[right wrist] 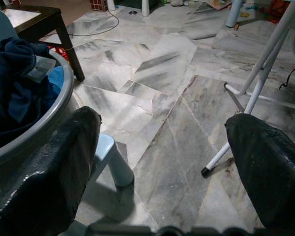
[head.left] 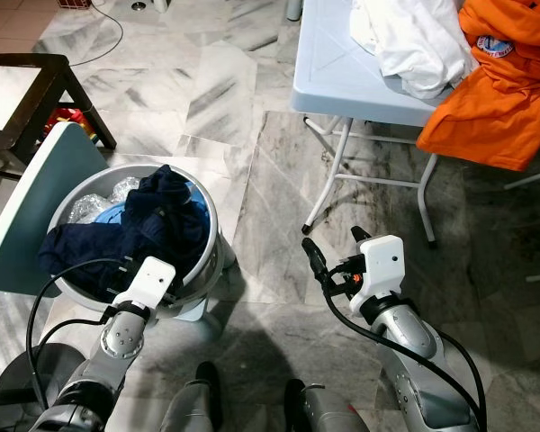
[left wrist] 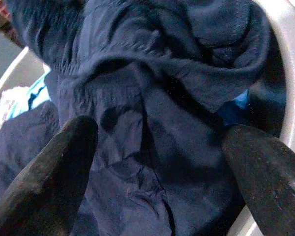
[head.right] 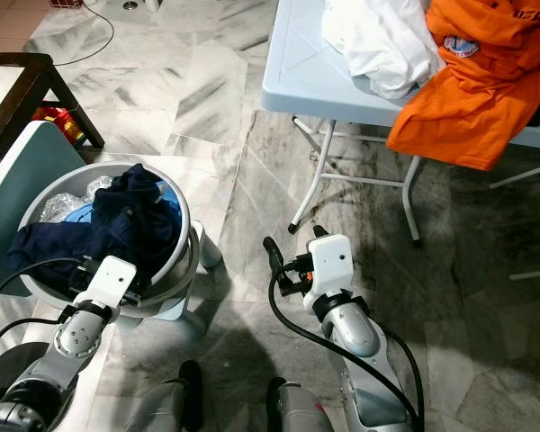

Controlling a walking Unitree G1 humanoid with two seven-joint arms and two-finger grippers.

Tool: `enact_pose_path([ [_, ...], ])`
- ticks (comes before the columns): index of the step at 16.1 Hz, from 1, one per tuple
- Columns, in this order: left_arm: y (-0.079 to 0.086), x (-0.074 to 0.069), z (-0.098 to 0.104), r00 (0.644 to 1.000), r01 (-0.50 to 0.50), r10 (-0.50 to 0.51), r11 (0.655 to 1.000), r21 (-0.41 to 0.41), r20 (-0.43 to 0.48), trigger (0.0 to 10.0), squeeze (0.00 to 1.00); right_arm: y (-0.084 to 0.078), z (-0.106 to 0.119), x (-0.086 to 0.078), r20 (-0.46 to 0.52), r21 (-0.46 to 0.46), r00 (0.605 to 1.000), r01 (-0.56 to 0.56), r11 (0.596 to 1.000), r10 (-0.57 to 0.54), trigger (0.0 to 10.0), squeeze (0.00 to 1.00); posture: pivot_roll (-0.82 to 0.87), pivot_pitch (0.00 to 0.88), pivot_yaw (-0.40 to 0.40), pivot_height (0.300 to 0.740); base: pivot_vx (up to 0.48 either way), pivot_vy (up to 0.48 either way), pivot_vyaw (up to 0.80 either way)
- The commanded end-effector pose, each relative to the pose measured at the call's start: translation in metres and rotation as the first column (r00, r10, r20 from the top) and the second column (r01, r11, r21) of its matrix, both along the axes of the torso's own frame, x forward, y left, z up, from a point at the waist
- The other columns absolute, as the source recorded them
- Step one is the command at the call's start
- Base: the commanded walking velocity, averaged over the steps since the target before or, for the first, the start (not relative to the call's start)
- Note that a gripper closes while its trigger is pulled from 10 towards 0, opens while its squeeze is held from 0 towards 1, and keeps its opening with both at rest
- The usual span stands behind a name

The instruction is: Hang hanger

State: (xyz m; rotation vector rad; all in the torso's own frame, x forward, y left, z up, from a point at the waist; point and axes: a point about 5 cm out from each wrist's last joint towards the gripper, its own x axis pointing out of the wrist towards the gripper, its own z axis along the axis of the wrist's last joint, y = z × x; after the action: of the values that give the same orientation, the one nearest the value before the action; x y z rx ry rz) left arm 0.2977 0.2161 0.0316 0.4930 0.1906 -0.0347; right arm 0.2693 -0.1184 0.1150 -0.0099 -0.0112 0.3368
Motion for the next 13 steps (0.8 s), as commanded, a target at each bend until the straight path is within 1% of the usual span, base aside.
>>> enact_pose_path([
  [1,-0.001,-0.004,-0.008,0.998,-0.058,0.054,0.992,-0.115,-0.034,10.0,0.00,0.000,0.000,-0.003,-0.010,0.001,1.000,0.011,1.000,-0.011,10.0,0.00,-0.10,0.308,-0.043,0.740,0.000,0.000,0.00],
  [2,-0.002,-0.001,-0.006,0.997,-0.074,0.069,0.984,-0.162,-0.034,10.0,0.00,0.001,0.000,-0.003,-0.010,0.003,1.000,0.006,1.000,-0.006,10.0,0.00,-0.10,0.308,-0.045,0.740,0.000,0.000,0.00],
  [4,-0.008,0.004,-0.004,0.996,-0.084,0.078,0.976,-0.202,-0.038,10.0,0.00,0.001,0.000,-0.003,-0.011,0.000,1.000,0.000,1.000,0.000,10.0,0.00,-0.11,0.308,-0.053,0.740,0.000,0.000,0.00],
  [5,-0.010,0.006,-0.005,0.997,-0.076,0.068,0.975,-0.208,-0.045,9.0,0.00,0.000,0.000,-0.003,-0.012,-0.002,1.000,0.000,1.000,0.000,10.0,0.00,-0.12,0.303,-0.054,0.740,0.000,0.000,0.00],
  [6,-0.014,0.007,-0.004,0.998,-0.049,0.040,0.977,-0.209,-0.047,2.1,0.00,0.000,0.000,-0.003,-0.011,-0.006,1.000,0.000,1.000,0.000,10.0,0.00,-0.12,0.303,-0.054,0.740,0.000,0.000,0.00],
  [7,-0.016,0.009,-0.002,0.999,-0.029,0.020,0.977,-0.213,-0.046,0.0,0.00,-0.001,0.001,-0.001,-0.007,-0.010,1.000,0.003,1.000,-0.003,10.0,0.00,-0.12,0.300,-0.053,0.740,0.000,0.000,0.00],
  [8,-0.017,0.011,-0.001,0.999,-0.014,0.005,0.979,-0.202,-0.046,0.0,0.00,-0.002,0.002,0.000,-0.003,-0.011,1.000,0.005,1.000,-0.005,10.0,0.00,-0.13,0.295,-0.052,0.740,0.000,0.000,0.00],
  [9,-0.019,0.012,0.000,0.999,0.005,-0.015,0.983,-0.185,-0.050,0.4,0.00,-0.003,0.003,0.001,0.000,-0.012,1.000,0.008,1.000,-0.008,10.0,0.00,-0.13,0.295,-0.052,0.740,0.000,0.000,0.00],
  [10,-0.022,0.013,-0.003,0.996,0.017,-0.031,0.986,-0.168,-0.079,10.0,0.00,-0.003,0.003,0.002,0.001,-0.012,1.000,0.015,1.000,-0.015,10.0,0.00,-0.13,0.286,-0.039,0.740,0.000,0.000,0.00],
  [11,-0.022,0.012,-0.005,0.995,0.012,-0.028,0.987,-0.162,-0.096,4.9,0.00,-0.003,0.003,0.002,0.003,-0.011,1.000,0.018,1.000,-0.018,10.0,0.00,-0.13,0.285,-0.037,0.740,0.000,0.000,0.00],
  [12,-0.022,0.012,-0.006,0.994,0.010,-0.027,0.987,-0.160,-0.104,0.0,0.00,-0.002,0.003,0.002,0.004,-0.010,1.000,0.020,1.000,-0.020,10.0,0.00,-0.13,0.283,-0.035,0.740,0.000,0.000,0.00],
  [13,-0.022,0.012,-0.006,0.994,0.009,-0.026,0.988,-0.157,-0.107,0.0,0.00,-0.002,0.003,0.001,0.004,-0.009,1.000,0.021,1.000,-0.021,10.0,0.00,-0.13,0.283,-0.035,0.740,0.000,0.000,0.00],
])
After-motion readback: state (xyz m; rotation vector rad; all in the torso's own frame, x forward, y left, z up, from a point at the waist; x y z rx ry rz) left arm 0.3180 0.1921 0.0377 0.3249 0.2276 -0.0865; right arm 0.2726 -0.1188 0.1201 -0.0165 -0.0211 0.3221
